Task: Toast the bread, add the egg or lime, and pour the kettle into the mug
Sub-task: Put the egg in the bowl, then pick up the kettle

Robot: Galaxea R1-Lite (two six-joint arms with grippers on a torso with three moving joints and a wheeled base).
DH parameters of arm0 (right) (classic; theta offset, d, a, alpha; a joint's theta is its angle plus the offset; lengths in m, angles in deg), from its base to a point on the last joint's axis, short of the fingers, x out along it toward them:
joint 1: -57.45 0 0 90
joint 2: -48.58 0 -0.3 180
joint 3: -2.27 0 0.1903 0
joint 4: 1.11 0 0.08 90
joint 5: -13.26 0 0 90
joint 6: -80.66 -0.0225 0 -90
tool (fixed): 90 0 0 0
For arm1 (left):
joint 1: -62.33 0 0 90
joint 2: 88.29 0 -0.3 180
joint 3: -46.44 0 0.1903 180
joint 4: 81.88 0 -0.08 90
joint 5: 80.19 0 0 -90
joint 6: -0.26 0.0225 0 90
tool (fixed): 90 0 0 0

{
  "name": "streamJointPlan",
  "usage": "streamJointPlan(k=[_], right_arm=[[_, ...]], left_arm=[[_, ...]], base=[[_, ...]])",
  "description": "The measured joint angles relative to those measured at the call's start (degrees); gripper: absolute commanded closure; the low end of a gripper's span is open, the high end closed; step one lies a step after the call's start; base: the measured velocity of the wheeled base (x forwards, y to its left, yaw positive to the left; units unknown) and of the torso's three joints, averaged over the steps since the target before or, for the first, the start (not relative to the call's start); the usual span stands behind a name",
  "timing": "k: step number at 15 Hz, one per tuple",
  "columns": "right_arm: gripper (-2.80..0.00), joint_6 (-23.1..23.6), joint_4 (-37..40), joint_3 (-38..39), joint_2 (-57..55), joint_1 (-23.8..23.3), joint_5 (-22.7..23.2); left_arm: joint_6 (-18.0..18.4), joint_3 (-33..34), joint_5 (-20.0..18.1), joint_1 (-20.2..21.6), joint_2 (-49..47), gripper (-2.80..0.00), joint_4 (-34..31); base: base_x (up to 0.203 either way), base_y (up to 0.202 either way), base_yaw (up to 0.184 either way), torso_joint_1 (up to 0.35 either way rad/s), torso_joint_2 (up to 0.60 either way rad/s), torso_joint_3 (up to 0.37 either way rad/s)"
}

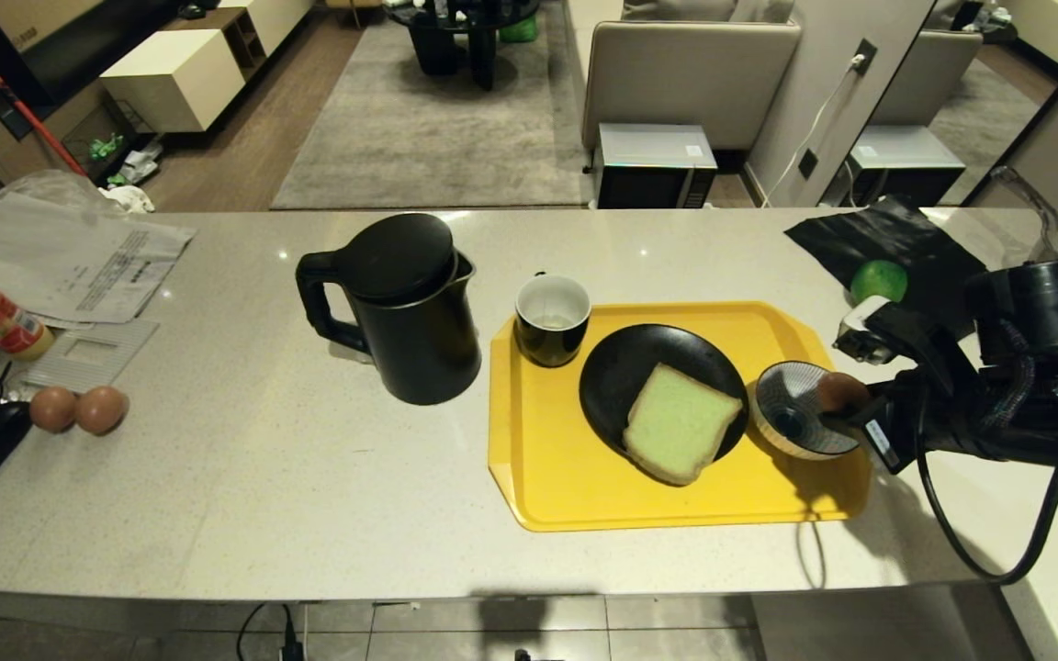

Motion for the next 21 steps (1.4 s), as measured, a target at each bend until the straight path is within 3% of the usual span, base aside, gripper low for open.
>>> streamJointPlan(k=[6,16,21], right_arm=[[0.00,1.7,-8.5,0.3,-4.7,1.2,-3.0],[0.00,1.7,-10.1,0.4,-6.5,1.4,-4.4],[0.00,-1.5,-10.2,0.1,-0.9,1.4,-4.3]], left_arm=[[0.0,0.0,0.0,0.0,0.0,0.00,0.0],[0.0,0.0,0.0,0.0,0.0,0.00,0.0],[0.0,0.0,0.0,0.0,0.0,0.00,0.0]], base=[[0.000,0.000,0.000,0.000,0.00,0.000],[0.000,0.000,0.000,0.000,0.00,0.000],[0.000,0.000,0.000,0.000,0.00,0.000]])
